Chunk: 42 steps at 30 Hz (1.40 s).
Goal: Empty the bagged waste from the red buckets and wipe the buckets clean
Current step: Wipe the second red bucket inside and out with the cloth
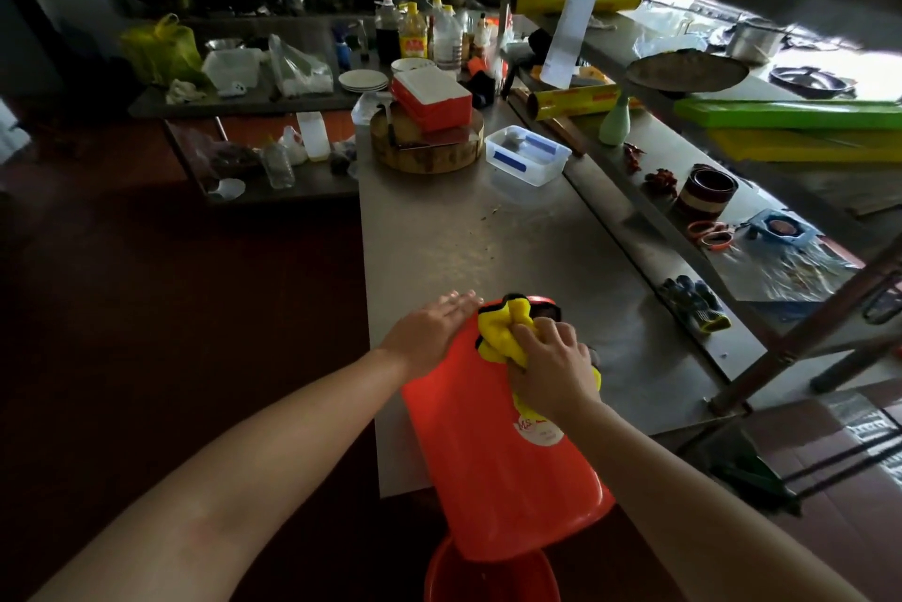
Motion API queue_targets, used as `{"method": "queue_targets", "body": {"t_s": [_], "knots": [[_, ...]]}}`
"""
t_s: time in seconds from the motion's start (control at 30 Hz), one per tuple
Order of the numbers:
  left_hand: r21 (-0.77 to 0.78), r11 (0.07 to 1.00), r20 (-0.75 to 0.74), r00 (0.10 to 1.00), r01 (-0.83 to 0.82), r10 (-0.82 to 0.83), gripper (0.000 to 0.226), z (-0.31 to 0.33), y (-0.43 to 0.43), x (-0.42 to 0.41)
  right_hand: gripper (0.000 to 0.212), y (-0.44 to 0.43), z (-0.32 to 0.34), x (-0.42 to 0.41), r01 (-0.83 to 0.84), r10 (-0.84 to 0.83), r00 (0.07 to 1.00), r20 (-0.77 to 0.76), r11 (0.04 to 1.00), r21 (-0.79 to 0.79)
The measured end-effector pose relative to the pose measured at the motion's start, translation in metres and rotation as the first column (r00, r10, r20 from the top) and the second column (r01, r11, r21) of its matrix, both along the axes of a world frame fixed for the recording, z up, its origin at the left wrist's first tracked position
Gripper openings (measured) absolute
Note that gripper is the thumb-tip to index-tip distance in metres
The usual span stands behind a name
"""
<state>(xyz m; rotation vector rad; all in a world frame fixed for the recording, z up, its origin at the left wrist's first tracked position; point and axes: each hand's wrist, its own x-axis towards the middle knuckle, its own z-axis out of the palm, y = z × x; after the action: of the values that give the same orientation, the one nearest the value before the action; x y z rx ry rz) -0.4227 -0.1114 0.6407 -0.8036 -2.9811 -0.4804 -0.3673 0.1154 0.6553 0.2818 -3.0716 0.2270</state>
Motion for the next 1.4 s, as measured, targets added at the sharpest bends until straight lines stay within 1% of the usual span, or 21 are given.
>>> {"method": "queue_targets", "body": {"t_s": [0.07, 0.13, 0.2, 0.27, 0.4, 0.47, 0.53, 0.6, 0.7, 0.77, 0.87, 0.97, 1.07, 1.2, 1.3, 1.4], "knots": [[0.102, 0.995, 0.049, 0.999, 0.017, -0.022, 0.063, 0.000, -0.002, 0.001, 0.061, -0.010, -0.007, 0.001, -0.014, 0.019, 0.998, 0.056, 0.997, -0.081], [0.181, 0.984, 0.078, 0.997, -0.001, -0.013, 0.062, 0.000, -0.004, 0.001, 0.067, -0.015, -0.012, 0.000, 0.006, 0.007, 0.997, 0.078, 0.986, -0.167], [0.214, 0.977, 0.099, 0.995, -0.012, -0.010, 0.061, 0.001, -0.005, 0.000, 0.072, -0.017, -0.014, -0.003, -0.031, 0.040, 0.998, 0.058, 0.988, -0.153], [0.205, 0.979, 0.119, 0.993, -0.012, -0.013, 0.061, 0.003, -0.006, 0.000, 0.071, -0.018, -0.016, -0.003, -0.089, 0.091, 0.995, 0.027, 0.992, -0.088], [0.128, 0.991, 0.182, 0.983, -0.042, 0.018, 0.071, 0.004, -0.008, 0.009, 0.063, -0.020, -0.022, -0.002, -0.059, 0.058, 0.998, -0.020, 0.995, -0.080], [0.063, 0.994, 0.158, 0.984, -0.093, 0.082, 0.068, -0.001, -0.008, 0.021, 0.060, -0.020, -0.023, -0.002, -0.047, 0.045, 0.998, -0.032, 0.997, -0.069], [-0.036, 0.987, 0.119, 0.980, -0.158, 0.162, 0.067, -0.011, -0.008, 0.037, 0.058, -0.019, -0.022, -0.001, -0.036, 0.032, 0.998, -0.054, 0.996, -0.078], [-0.080, 0.976, 0.128, 0.969, -0.204, 0.213, 0.069, -0.020, -0.010, 0.048, 0.058, -0.020, -0.022, 0.000, -0.016, 0.011, 0.998, -0.059, 0.997, -0.075], [-0.060, 0.976, 0.137, 0.966, -0.211, 0.218, 0.070, -0.024, -0.013, 0.047, 0.057, -0.024, -0.024, 0.000, 0.046, -0.048, 0.998, -0.032, 0.997, -0.061], [-0.051, 0.981, 0.143, 0.971, -0.189, 0.194, 0.073, -0.022, -0.016, 0.042, 0.054, -0.029, -0.024, 0.002, 0.044, -0.045, 0.998, -0.052, 0.998, -0.037], [0.012, 0.988, 0.195, 0.969, -0.155, 0.150, 0.072, -0.022, -0.027, 0.036, 0.053, -0.035, -0.029, 0.006, -0.086, 0.092, 0.988, -0.128, 0.995, 0.055], [0.078, 0.986, 0.221, 0.966, -0.151, 0.130, 0.075, -0.026, -0.041, 0.039, 0.054, -0.040, -0.032, 0.008, -0.179, 0.190, 0.970, -0.148, 0.980, 0.086], [0.129, 0.980, 0.220, 0.968, -0.152, 0.121, 0.075, -0.030, -0.049, 0.043, 0.056, -0.045, -0.035, 0.010, -0.210, 0.220, 0.961, -0.167, 0.975, 0.079], [0.137, 0.982, 0.193, 0.976, -0.132, 0.105, 0.067, -0.026, -0.050, 0.042, 0.056, -0.034, -0.038, 0.008, -0.198, 0.205, 0.961, -0.186, 0.979, 0.055], [0.072, 0.986, 0.160, 0.977, -0.151, 0.138, 0.077, -0.021, -0.050, 0.037, 0.058, -0.022, -0.040, 0.005, -0.176, 0.177, 0.968, -0.177, 0.984, 0.023], [0.075, 0.988, 0.153, 0.981, -0.135, 0.122, 0.079, -0.019, -0.053, 0.035, 0.056, -0.010, -0.040, 0.003, -0.148, 0.138, 0.975, -0.172, 0.988, -0.047]]}}
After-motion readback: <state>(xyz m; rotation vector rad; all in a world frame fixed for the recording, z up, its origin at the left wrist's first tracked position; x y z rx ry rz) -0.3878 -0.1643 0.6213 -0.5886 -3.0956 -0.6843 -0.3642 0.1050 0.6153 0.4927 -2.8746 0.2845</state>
